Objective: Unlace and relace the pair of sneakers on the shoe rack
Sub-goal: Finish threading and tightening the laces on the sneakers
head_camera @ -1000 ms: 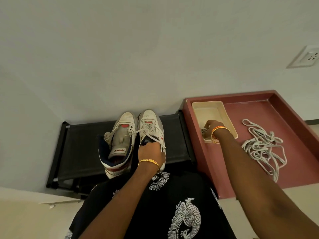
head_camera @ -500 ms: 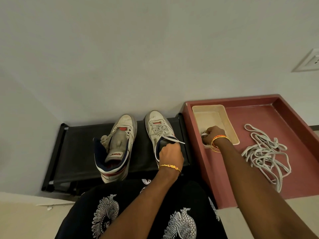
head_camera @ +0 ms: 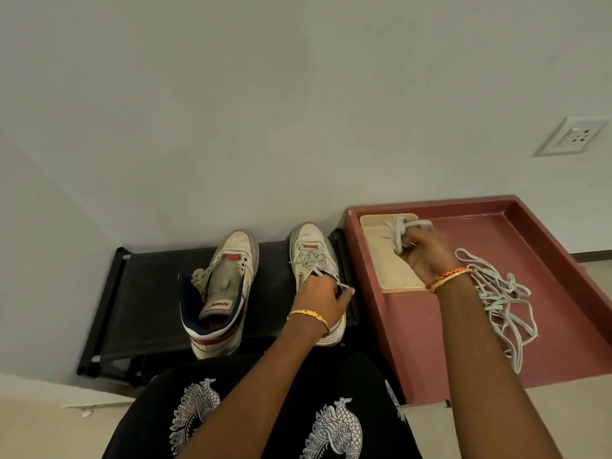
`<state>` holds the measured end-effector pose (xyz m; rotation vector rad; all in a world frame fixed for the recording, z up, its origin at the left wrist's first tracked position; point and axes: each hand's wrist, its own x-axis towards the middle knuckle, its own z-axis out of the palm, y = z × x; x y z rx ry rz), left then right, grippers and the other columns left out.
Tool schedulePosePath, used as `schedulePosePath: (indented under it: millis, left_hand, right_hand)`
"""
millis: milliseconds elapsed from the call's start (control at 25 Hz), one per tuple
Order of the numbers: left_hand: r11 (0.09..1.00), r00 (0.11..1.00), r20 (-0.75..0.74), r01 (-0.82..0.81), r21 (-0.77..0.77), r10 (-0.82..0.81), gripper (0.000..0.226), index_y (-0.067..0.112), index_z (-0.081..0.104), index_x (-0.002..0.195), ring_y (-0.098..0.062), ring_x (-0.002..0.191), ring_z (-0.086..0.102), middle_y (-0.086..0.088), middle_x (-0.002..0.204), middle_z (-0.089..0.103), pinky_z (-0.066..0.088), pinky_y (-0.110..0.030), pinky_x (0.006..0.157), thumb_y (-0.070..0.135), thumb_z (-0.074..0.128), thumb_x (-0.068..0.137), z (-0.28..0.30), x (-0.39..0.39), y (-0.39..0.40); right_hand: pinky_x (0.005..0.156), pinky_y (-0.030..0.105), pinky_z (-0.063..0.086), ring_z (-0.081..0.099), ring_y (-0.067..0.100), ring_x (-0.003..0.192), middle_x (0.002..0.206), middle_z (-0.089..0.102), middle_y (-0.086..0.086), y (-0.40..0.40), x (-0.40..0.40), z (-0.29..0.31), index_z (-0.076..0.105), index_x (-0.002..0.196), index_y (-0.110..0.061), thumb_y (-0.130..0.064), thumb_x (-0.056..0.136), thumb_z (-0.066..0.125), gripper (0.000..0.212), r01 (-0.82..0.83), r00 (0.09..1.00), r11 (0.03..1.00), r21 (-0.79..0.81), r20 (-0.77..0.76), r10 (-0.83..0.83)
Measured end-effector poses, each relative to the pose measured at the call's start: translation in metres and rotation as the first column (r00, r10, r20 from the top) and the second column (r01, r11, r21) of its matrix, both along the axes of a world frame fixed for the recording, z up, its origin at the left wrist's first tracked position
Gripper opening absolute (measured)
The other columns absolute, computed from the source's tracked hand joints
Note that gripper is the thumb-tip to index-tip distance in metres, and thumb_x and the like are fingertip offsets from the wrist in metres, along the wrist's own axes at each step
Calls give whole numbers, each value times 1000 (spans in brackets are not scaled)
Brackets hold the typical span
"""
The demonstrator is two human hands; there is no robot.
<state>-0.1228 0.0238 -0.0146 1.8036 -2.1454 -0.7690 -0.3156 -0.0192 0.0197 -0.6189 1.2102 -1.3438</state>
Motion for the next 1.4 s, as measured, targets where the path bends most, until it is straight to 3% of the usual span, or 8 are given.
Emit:
schedulePosePath:
  millis: [160, 320, 560, 680, 880, 1000, 1240, 1400]
  left_hand:
    - [939, 590, -734, -143, 314, 335, 23, 18, 60, 113, -18, 86, 66, -10, 101, 67, 55, -33, 83, 11, 49, 94, 64, 24, -4]
    - [867, 258, -860, 127, 481, 440, 34, 12, 52, 127, -29, 105, 60, -13, 117, 61, 52, -43, 85, 11, 45, 94, 118, 54, 21]
    - [836, 609, -752, 254, 487, 253, 39, 21, 49, 127, -13, 118, 52, 0, 123, 58, 42, -33, 94, 26, 59, 90, 103, 93, 56]
    - [894, 669, -720, 189, 406, 186, 17, 16, 61, 106, -1, 78, 65, 11, 80, 69, 43, -19, 67, 18, 47, 97, 96, 114, 64]
    - [859, 589, -625, -365, 359, 512, 15, 3, 70, 84, -9, 39, 55, -10, 71, 70, 40, -16, 38, 17, 65, 87, 96, 168, 51]
    - [876, 665, -573, -407, 260, 479, 13, -3, 67, 93, -10, 50, 61, -9, 73, 68, 49, -16, 48, 4, 56, 91, 87, 190, 16]
    - [974, 905, -359, -208, 95, 228, 9, 7, 70, 90, -10, 61, 63, -6, 78, 68, 45, -4, 51, 8, 62, 88, 68, 188, -68]
    - [944, 889, -328, -328, 28, 319, 6, 13, 74, 85, -6, 63, 62, 2, 74, 68, 47, -6, 58, 18, 71, 82, 19, 193, -95]
  right_hand:
    - [44, 17, 41, 50, 12, 52, 63, 56, 6, 29, 44, 58, 62, 74, -4, -9, 44, 57, 31, -155, 922, 985, -71, 348, 170]
    - [37, 18, 33, 42, 13, 46, 54, 47, 6, 59, 101, 84, 52, 68, -6, -8, 59, 34, 20, -169, 896, 985, -44, 410, 172]
    - [39, 18, 32, 36, 14, 47, 57, 43, 6, 75, 160, 86, 52, 65, -8, -7, 60, 36, 17, -17, 791, 999, -27, 611, 30]
    - [45, 20, 34, 37, 14, 51, 60, 43, 5, 74, 174, 88, 51, 72, -10, -4, 56, 35, 23, 18, 805, 999, -35, 593, 6]
    - [61, 32, 46, 51, 23, 61, 71, 50, 10, 51, 181, 73, 46, 66, -7, 15, 70, 33, 25, 77, 995, 986, 151, -72, -67]
    - [89, 39, 44, 55, 32, 97, 104, 56, 13, 24, 194, 49, 59, 90, -10, -12, 86, 52, 9, 88, 599, 976, 200, -793, 109]
    - [90, 34, 51, 64, 13, 97, 98, 70, -4, -29, 238, 10, 70, 102, -21, -20, 87, 57, 20, -549, 543, 836, 20, -752, 375]
    - [85, 39, 55, 70, 18, 83, 87, 74, 6, -69, 234, -30, 75, 97, -15, -15, 84, 69, 15, -569, 514, 820, 68, -749, 419]
